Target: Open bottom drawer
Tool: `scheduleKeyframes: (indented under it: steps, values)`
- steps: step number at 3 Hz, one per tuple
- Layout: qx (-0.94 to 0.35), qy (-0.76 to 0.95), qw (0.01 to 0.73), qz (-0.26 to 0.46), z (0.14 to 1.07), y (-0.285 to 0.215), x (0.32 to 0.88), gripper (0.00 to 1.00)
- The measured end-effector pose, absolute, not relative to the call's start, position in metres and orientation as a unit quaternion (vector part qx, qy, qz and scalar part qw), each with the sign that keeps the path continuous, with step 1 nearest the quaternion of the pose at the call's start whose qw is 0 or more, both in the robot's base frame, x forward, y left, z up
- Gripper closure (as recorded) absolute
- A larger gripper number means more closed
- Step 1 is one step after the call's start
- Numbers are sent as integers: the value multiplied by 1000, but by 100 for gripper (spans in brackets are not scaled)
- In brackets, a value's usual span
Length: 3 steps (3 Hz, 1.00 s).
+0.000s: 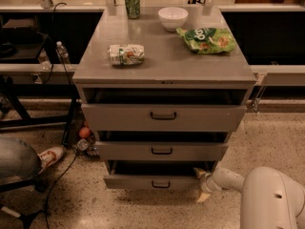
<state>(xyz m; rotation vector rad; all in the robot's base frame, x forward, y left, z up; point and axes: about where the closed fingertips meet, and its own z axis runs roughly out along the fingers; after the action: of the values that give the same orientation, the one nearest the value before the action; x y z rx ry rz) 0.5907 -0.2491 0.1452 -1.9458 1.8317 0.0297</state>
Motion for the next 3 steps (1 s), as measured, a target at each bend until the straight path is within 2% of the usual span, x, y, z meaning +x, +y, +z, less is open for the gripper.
scheduleKeyframes:
  steps: [3]
  values:
    - [-706,670,229,8,157,-253,589,88]
